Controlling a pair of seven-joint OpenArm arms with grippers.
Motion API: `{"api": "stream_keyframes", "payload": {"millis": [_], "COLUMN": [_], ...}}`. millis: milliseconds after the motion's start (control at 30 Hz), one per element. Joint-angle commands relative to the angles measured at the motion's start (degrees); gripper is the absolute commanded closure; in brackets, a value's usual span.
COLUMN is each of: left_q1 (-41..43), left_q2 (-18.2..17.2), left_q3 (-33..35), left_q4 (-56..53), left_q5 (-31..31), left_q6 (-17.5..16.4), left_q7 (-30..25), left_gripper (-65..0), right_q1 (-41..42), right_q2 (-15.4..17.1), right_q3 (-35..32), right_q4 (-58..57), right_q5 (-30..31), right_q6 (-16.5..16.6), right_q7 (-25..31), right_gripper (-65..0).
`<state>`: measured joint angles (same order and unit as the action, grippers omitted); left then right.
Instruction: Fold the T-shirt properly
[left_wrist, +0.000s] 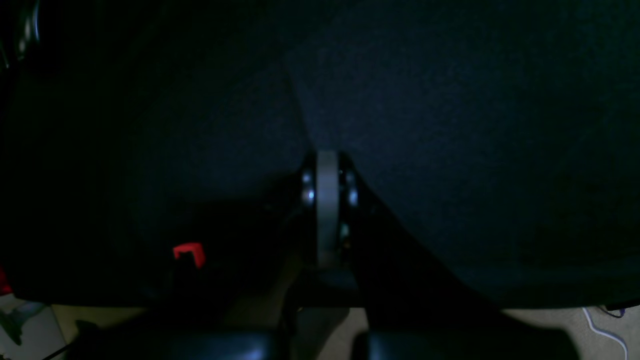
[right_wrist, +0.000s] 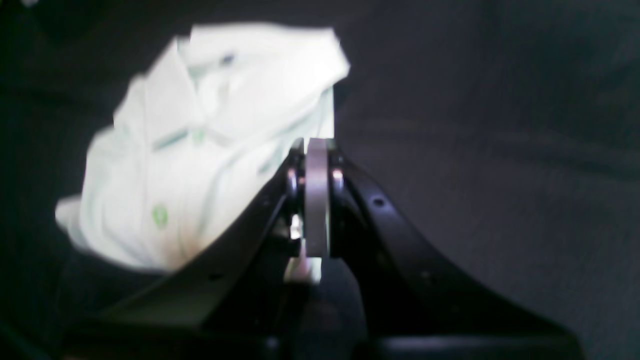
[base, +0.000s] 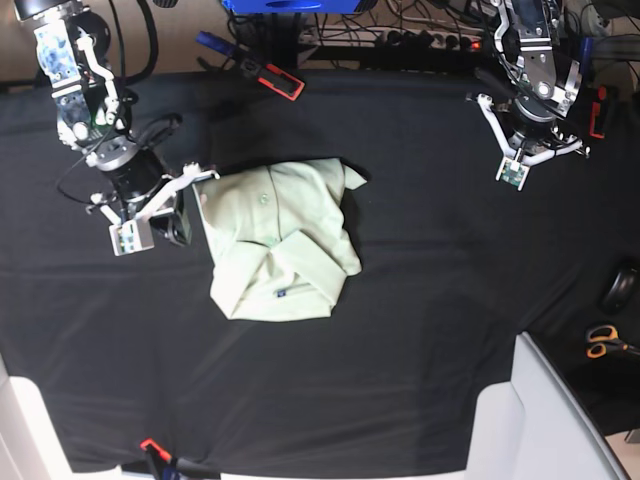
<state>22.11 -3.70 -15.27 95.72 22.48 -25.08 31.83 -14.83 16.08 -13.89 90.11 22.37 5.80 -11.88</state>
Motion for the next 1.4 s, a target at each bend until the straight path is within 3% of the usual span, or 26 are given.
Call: {"api": "stream_keyframes", "payload": {"millis": [0, 67, 233, 467, 600, 800, 867, 933, 1033, 1133, 1233, 1367], "left_q1": [0.0, 0.18, 1.23, 3.78, 8.0, 13.45, 15.12, 17.06, 20.13, 24.0, 26.99, 25.58], "left_q2": [-0.3, -0.3, -0.91, -0.91, -0.91, -0.91, -1.44, -2.76, -3.64, -4.34, -4.34, -4.25], "left_q3": [0.01, 0.1, -0.25, -0.16, -1.74, -6.49, -7.72, -7.55, -7.37, -7.37, -6.93, -3.41], "left_q4": [0.85, 0.85, 0.85, 1.11, -1.35, -13.13, -16.73, -19.55, -20.95, -21.04, -21.3, -30.1], "left_q5": [0.07, -1.86, -13.82, -13.82, -13.91, -13.47, -13.38, -13.38, -13.29, -13.29, -12.33, -0.81], "left_q6": [0.6, 0.6, 0.6, 0.6, 0.77, 0.77, 0.77, 0.77, 0.77, 0.77, 0.77, 0.77], "left_q7": [-0.76, -0.76, -0.76, -3.31, -16.67, -45.86, -53.15, -57.46, -58.25, -58.52, -58.16, -57.64], "left_gripper": [0.0, 0.0, 0.0, 0.0, 0.0, 0.0, 0.0, 0.0, 0.0, 0.0, 0.0, 0.0], "right_q1": [0.46, -0.07, -0.6, -1.48, -4.47, -12.12, -15.1, -18.01, -23.72, -31.28, -36.38, -34.36], "right_q2": [-0.03, -1.09, -1.09, -1.44, 0.67, 6.03, 7.0, 7.18, 7.26, 6.83, 4.45, 1.46], "right_q3": [0.13, 0.13, -2.77, -5.49, -3.3, 1.01, 2.59, 4.62, 7.96, 12.09, 15.34, 16.31], "right_q4": [0.84, 0.84, 0.93, 0.93, 1.1, 1.28, 1.28, 1.37, 1.63, 5.5, 7.96, 3.21], "right_q5": [0.27, 0.18, 0.09, 0.18, 0.09, 0.09, 0.09, 0.18, 0.18, 0.27, 0.27, 0.09], "right_q6": [0.31, 0.39, 0.48, 0.48, 0.48, 0.48, 0.48, 0.48, 0.48, 0.48, 0.48, 0.48], "right_q7": [1.37, 1.37, 1.29, 1.64, 6.21, 14.21, 15.79, 15.62, 15.44, 12.36, 5.07, -8.3], "right_gripper": [0.0, 0.0, 0.0, 0.0, 0.0, 0.0, 0.0, 0.0, 0.0, 0.0, 0.0, 0.0]}}
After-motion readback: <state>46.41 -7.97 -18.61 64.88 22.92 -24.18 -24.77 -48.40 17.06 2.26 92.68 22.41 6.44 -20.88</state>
